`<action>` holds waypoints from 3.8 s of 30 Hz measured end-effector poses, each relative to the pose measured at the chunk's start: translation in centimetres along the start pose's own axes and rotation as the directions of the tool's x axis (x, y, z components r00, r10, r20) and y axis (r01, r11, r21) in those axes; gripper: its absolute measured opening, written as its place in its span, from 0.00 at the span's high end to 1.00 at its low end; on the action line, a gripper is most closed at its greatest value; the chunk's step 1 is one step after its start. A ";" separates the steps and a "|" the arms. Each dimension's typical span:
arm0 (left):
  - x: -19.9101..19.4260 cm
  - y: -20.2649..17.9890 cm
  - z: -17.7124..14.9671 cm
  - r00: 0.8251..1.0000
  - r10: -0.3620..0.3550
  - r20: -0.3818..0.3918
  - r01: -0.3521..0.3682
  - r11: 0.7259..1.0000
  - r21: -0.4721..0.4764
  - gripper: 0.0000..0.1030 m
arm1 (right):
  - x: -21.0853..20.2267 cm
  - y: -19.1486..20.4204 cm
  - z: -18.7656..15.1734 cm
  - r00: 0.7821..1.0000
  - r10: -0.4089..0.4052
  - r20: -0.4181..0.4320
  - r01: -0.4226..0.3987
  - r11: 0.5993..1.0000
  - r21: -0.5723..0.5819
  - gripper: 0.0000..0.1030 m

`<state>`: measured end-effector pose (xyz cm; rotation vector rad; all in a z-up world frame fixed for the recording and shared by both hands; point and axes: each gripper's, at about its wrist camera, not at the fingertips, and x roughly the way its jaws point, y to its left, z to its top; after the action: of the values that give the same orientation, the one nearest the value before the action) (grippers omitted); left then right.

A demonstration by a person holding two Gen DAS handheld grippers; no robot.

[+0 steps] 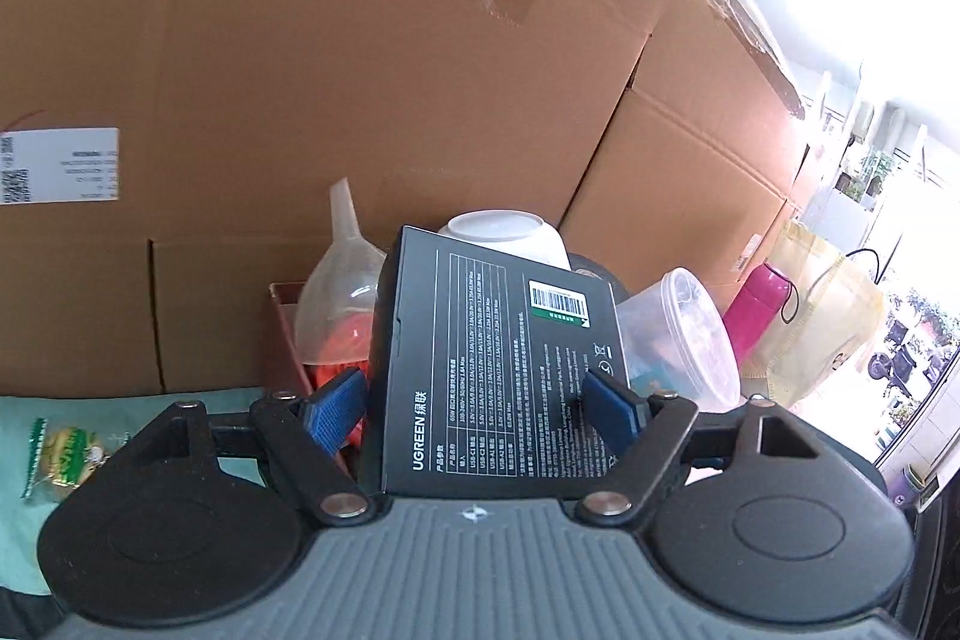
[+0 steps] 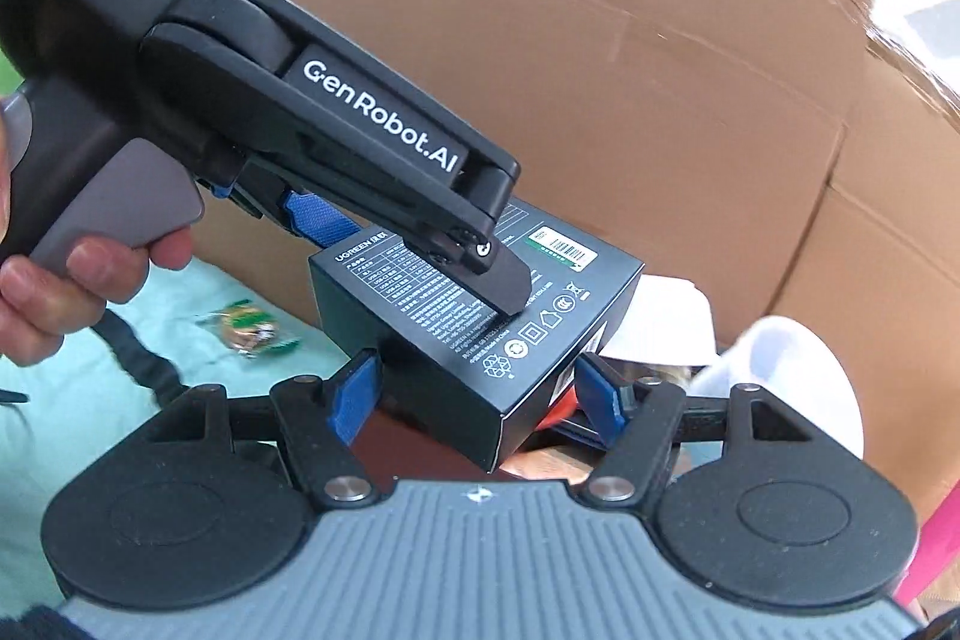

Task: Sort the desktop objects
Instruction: 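Carry the black box with the left gripper into the maroon box, then open the left gripper to release the black box, then move the left tool toward the green snack packet on the cloth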

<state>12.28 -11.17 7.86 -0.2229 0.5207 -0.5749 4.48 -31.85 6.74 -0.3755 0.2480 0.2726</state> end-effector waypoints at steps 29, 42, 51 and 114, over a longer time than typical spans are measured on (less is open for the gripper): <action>1.8 0.0 -1.0 0.999 0.001 -0.051 -0.001 1.000 0.018 0.16 | 5.6 -0.3 -3.3 0.995 -0.098 -0.014 0.098 0.995 -0.014 0.25; 2.0 0.0 -1.5 0.998 0.013 -0.066 -0.011 1.000 0.024 0.16 | 3.8 -0.9 -3.5 0.996 -0.093 -0.015 0.093 0.995 0.022 0.24; 1.5 0.2 -1.5 0.998 0.009 -0.058 -0.008 1.000 0.022 0.15 | 3.5 -0.8 -3.5 0.996 -0.090 -0.016 0.090 0.995 0.039 0.24; 0.2 22.6 -4.2 0.955 0.206 -0.212 -0.248 0.949 -0.196 0.48 | 21.9 16.2 -0.2 0.922 0.302 -0.244 -0.241 0.938 0.250 0.56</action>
<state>20.61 6.97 -3.49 -0.3159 0.7859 -0.3118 19.97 -12.73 -5.03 -0.1608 0.6068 0.4642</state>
